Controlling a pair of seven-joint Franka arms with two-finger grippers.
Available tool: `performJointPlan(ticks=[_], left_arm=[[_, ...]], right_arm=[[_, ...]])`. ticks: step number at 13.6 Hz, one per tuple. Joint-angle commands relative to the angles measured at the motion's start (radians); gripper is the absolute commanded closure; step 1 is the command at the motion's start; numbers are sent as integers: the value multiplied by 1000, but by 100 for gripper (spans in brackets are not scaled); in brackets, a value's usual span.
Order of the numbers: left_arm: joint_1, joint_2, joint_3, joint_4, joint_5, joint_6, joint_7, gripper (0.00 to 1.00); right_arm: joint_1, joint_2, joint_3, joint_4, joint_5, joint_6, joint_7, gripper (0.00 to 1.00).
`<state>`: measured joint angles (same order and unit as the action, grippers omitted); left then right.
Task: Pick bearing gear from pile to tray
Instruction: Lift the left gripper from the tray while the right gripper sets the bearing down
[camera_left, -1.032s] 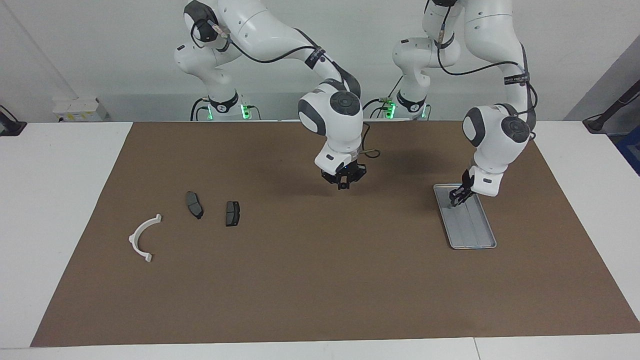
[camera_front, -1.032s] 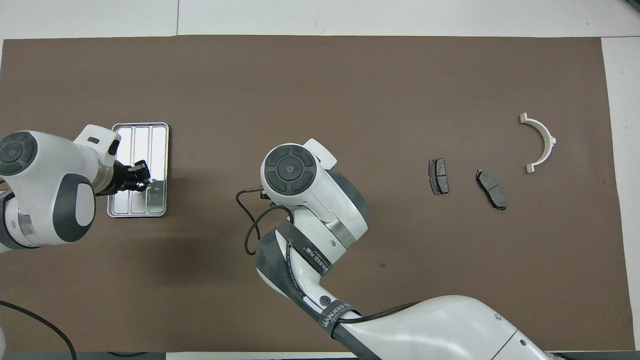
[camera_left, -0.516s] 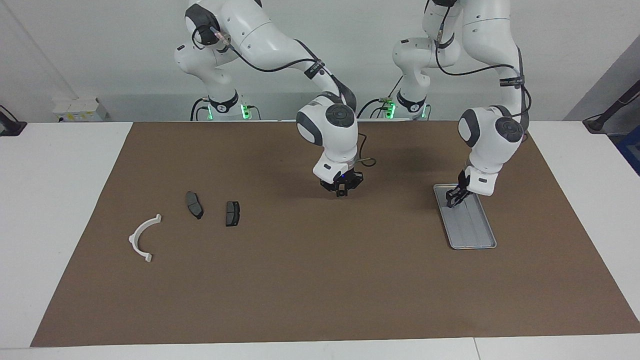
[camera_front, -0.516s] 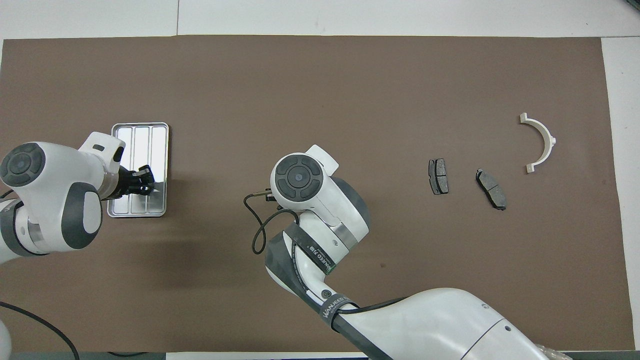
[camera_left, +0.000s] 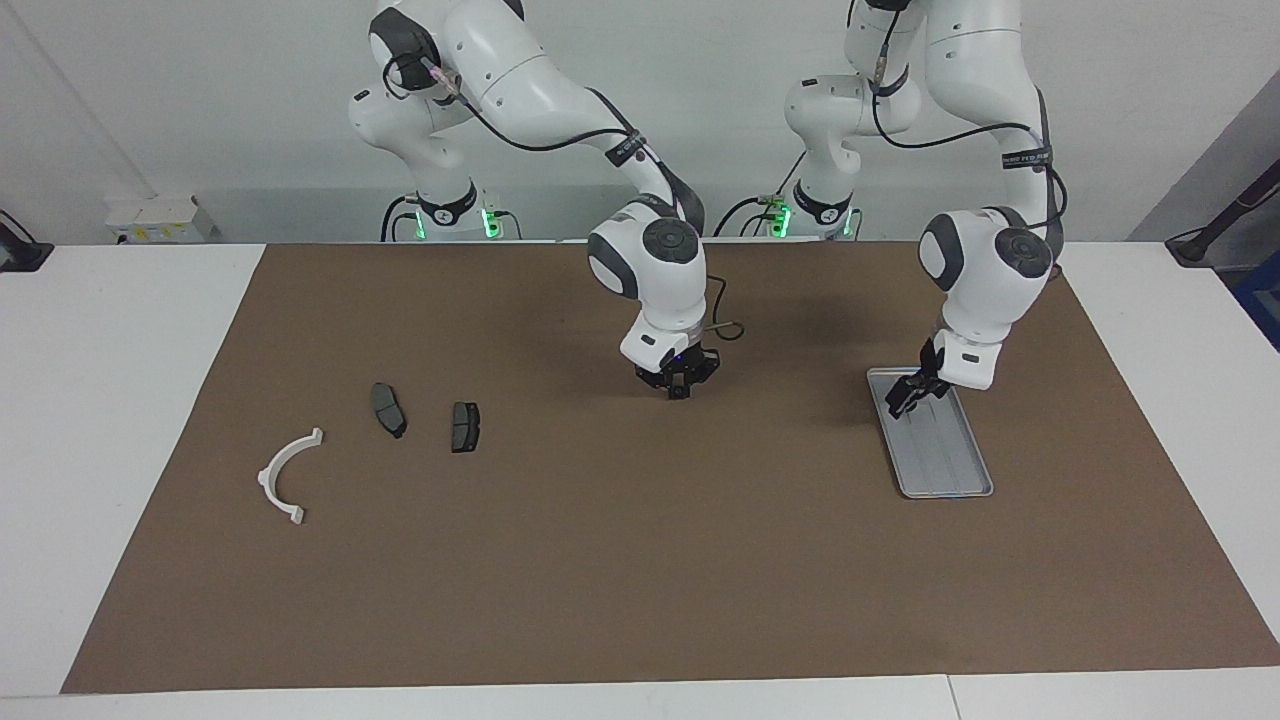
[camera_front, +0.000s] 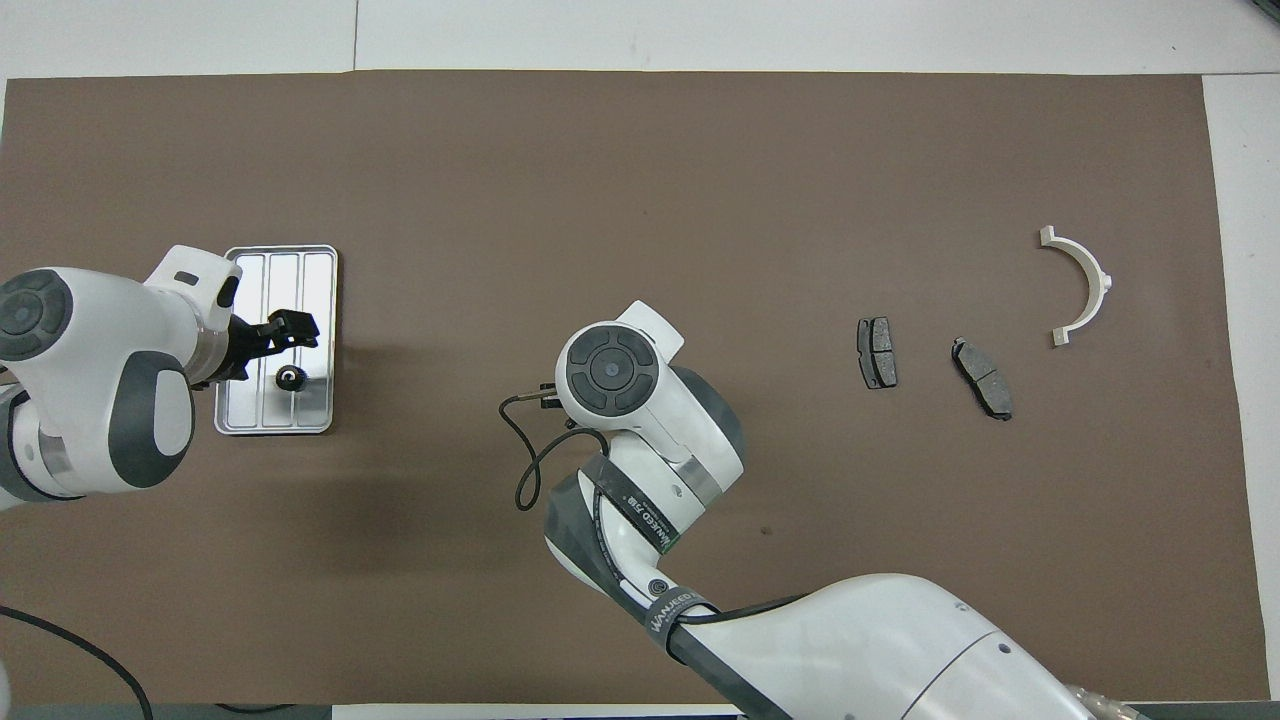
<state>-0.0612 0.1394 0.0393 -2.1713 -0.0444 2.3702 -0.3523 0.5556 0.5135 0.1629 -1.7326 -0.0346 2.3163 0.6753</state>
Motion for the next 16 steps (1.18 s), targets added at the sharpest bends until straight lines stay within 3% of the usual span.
performJointPlan(ticks=[1, 3, 6, 12, 16], left_arm=[[-14, -18, -9, 74, -17, -77, -4, 0], [-31, -20, -10, 97, -17, -77, -11, 0], [-129, -1, -9, 161, -19, -78, -193, 0], [-324, 43, -9, 292, -17, -206, -384, 0], [-443, 184, -9, 445, -19, -279, -586, 0]], right_arm=[[-16, -12, 9, -19, -15, 18, -5, 13], [-16, -12, 7, -16, -15, 17, -2, 3], [-20, -23, -2, 16, -10, -8, 1, 3], [-199, -105, 0, 175, -13, -207, -133, 3], [-347, -151, 1, 223, -1, -325, -351, 3]])
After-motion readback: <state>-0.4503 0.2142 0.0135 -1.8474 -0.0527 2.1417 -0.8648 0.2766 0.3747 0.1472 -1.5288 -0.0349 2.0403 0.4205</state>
